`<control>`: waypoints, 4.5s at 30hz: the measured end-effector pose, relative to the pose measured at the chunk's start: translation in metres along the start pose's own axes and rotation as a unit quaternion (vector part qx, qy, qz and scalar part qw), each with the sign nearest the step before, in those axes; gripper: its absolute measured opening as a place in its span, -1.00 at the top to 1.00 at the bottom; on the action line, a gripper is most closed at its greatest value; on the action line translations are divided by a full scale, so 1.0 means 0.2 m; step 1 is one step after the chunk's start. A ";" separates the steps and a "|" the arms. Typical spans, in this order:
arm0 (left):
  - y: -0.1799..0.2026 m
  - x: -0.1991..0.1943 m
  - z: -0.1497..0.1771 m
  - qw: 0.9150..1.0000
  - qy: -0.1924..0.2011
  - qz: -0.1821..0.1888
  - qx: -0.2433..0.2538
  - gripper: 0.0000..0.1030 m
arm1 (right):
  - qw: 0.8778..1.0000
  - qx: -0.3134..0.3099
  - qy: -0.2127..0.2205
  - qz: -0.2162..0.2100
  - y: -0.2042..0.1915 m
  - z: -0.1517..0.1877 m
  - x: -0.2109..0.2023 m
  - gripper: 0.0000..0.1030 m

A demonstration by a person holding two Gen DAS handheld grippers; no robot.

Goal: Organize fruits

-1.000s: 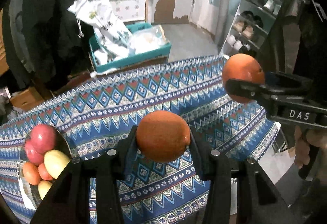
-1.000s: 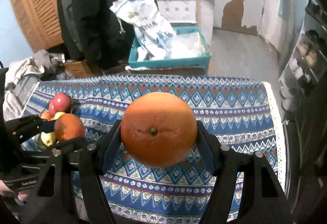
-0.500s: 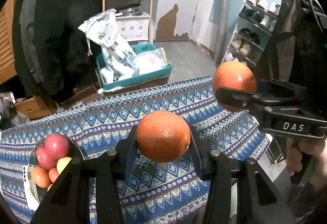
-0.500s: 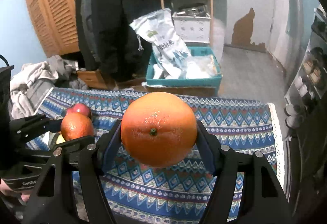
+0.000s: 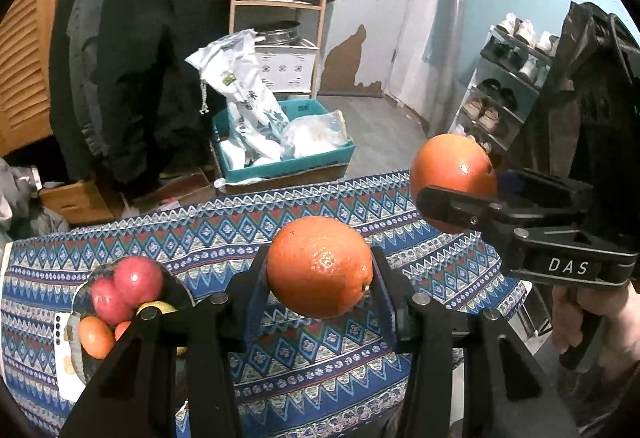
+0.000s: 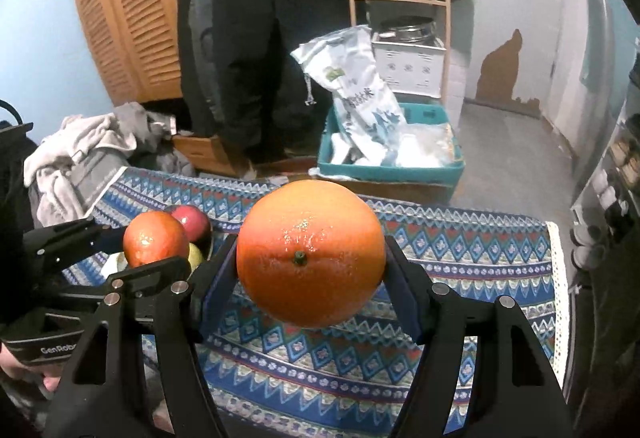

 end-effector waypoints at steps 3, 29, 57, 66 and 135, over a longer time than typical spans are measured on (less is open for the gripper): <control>-0.04 -0.03 0.00 1.000 0.005 -0.004 -0.006 0.07 | 1.000 -0.007 0.001 -0.006 -0.05 -0.02 0.00 -0.34; -0.43 -0.33 0.09 0.995 0.040 -0.046 -0.074 0.07 | 0.996 -0.061 0.000 -0.059 -0.55 -0.16 0.06 -0.34; -1.10 -0.42 0.50 0.972 -0.016 -0.139 -0.188 0.07 | 0.982 -0.103 -0.092 -0.128 -1.20 -0.07 0.42 -0.35; -1.22 -0.34 0.67 0.961 -0.066 -0.151 -0.221 0.07 | 0.977 -0.124 -0.128 -0.119 -1.27 0.05 0.55 -0.35; -0.82 -0.63 0.27 0.977 0.009 -0.157 -0.145 -0.70 | 0.993 -0.093 -0.032 -0.068 -0.91 -0.16 0.18 -0.56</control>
Point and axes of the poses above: each gripper's, at about its wrist camera, not at the fingertips, and x roughly the way its jaws point, y to its right, z to its underside, the point moved 6 cm from there along x, roughly the way its jaws point, and after that the axes turned 14 degrees about z, right-handed, at the moved point
